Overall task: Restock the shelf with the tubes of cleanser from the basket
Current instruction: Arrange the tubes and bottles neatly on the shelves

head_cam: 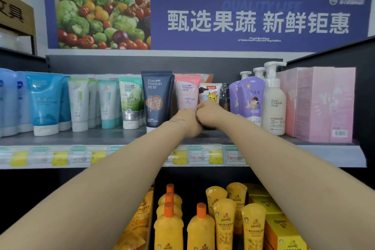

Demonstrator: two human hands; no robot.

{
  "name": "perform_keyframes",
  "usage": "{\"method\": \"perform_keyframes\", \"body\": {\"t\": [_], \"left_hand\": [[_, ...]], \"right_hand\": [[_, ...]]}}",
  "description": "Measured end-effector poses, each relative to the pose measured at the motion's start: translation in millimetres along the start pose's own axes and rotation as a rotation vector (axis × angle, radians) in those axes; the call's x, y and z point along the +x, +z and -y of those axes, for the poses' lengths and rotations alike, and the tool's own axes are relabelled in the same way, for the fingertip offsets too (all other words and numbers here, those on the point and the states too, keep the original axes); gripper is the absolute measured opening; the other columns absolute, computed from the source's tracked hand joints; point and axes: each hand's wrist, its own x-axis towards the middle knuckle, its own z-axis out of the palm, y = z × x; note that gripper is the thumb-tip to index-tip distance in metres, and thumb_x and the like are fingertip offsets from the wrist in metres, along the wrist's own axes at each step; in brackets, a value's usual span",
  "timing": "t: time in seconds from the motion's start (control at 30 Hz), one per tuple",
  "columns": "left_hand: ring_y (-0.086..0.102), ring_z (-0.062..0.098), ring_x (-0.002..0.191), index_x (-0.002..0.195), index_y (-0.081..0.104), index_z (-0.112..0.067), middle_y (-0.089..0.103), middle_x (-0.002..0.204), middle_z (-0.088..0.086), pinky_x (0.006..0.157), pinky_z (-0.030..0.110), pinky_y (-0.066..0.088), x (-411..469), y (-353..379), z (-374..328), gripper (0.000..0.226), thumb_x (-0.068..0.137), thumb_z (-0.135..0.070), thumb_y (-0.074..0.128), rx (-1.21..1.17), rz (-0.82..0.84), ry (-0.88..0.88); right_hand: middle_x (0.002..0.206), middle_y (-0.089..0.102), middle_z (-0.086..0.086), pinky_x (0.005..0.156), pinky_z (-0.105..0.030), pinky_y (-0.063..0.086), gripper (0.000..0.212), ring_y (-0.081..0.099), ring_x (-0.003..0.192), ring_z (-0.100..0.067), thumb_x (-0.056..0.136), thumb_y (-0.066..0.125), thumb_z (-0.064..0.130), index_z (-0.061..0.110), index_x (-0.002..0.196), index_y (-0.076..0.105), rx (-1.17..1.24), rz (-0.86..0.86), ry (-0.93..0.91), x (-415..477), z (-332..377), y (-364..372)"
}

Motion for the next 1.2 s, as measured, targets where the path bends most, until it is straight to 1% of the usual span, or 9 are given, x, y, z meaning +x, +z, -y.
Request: {"method": "perform_keyframes", "body": {"t": [0.07, 0.13, 0.27, 0.33, 0.6, 0.77, 0.87, 1.07, 1.2], "left_hand": [[0.056, 0.031, 0.115, 0.130, 0.053, -0.008, 0.058, 0.128, 0.016, 0.087, 0.030, 0.044, 5, 3, 2, 0.036, 0.096, -0.017, 0.044, 0.031, 0.012, -0.007], [0.056, 0.031, 0.117, 0.130, 0.053, -0.007, 0.057, 0.130, 0.016, 0.085, 0.029, 0.043, 11, 4, 4, 0.037, 0.097, -0.021, 0.045, 0.043, 0.025, -0.008], [0.058, 0.030, 0.111, 0.125, 0.057, -0.006, 0.060, 0.125, 0.016, 0.076, 0.027, 0.040, 18, 8, 10, 0.035, 0.096, -0.022, 0.048, 0.057, 0.026, -0.001], [0.058, 0.031, 0.110, 0.124, 0.057, -0.005, 0.060, 0.124, 0.017, 0.074, 0.026, 0.039, 20, 10, 11, 0.034, 0.095, -0.018, 0.047, 0.047, 0.008, -0.001], [0.059, 0.031, 0.106, 0.126, 0.055, -0.004, 0.059, 0.125, 0.018, 0.072, 0.027, 0.040, 26, 13, 14, 0.040, 0.092, -0.023, 0.048, 0.036, 0.012, -0.027], [0.059, 0.029, 0.096, 0.119, 0.061, -0.008, 0.063, 0.116, 0.014, 0.073, 0.027, 0.041, 17, 8, 12, 0.033, 0.091, -0.020, 0.049, -0.008, -0.011, -0.003], [0.053, 0.025, 0.083, 0.112, 0.058, -0.006, 0.058, 0.099, 0.010, 0.069, 0.029, 0.044, 7, 1, 7, 0.026, 0.090, -0.016, 0.050, -0.048, -0.067, 0.018], [0.058, 0.028, 0.085, 0.091, 0.055, -0.012, 0.054, 0.091, 0.008, 0.072, 0.033, 0.050, -17, -22, -7, 0.007, 0.085, -0.009, 0.054, 0.051, -0.147, 0.136], [0.060, 0.029, 0.083, 0.106, 0.061, -0.008, 0.062, 0.098, 0.010, 0.075, 0.037, 0.054, -33, -37, -3, 0.023, 0.085, -0.011, 0.055, 0.176, -0.199, 0.201]], "right_hand": [[0.086, 0.055, -0.015, 0.073, -0.036, 0.048, 0.018, 0.052, 0.078, -0.027, 0.087, 0.042, 0.000, 0.000, 0.095, 0.058, 0.052, -0.003, 0.016, 6, 0, 5], [0.084, 0.054, -0.016, 0.069, -0.038, 0.049, 0.017, 0.052, 0.076, -0.028, 0.087, 0.039, -0.001, 0.002, 0.090, 0.056, 0.115, 0.004, 0.039, 10, 0, 9], [0.107, 0.061, -0.026, 0.089, -0.053, 0.054, 0.031, 0.061, 0.094, -0.038, 0.088, 0.038, -0.001, -0.006, 0.110, 0.059, 0.192, 0.034, 0.092, 18, 0, 13], [0.113, 0.062, -0.027, 0.092, -0.057, 0.051, 0.032, 0.062, 0.103, -0.041, 0.089, 0.039, 0.000, -0.004, 0.115, 0.059, 0.171, 0.035, 0.092, 20, 0, 14], [0.114, 0.061, -0.025, 0.096, -0.053, 0.051, 0.030, 0.060, 0.108, -0.040, 0.091, 0.043, 0.004, 0.000, 0.117, 0.058, 0.133, 0.042, 0.114, 23, -2, 14], [0.097, 0.060, -0.016, 0.076, -0.036, 0.049, 0.024, 0.056, 0.087, -0.029, 0.089, 0.046, 0.007, 0.000, 0.107, 0.061, 0.031, -0.002, 0.040, 14, -2, 8], [0.096, 0.067, -0.014, 0.078, -0.037, 0.052, 0.022, 0.061, 0.089, -0.028, 0.086, 0.052, 0.010, 0.000, 0.099, 0.068, -0.131, -0.030, -0.063, 5, -2, -3], [0.086, 0.066, -0.007, 0.075, -0.038, 0.054, 0.015, 0.062, 0.083, -0.027, 0.083, 0.053, 0.011, 0.009, 0.084, 0.067, -0.378, -0.077, -0.207, -22, -2, -23], [0.081, 0.063, -0.001, 0.064, -0.033, 0.050, 0.014, 0.060, 0.078, -0.025, 0.085, 0.053, 0.016, 0.021, 0.073, 0.060, -0.496, -0.070, -0.266, -37, 6, -26]]}}
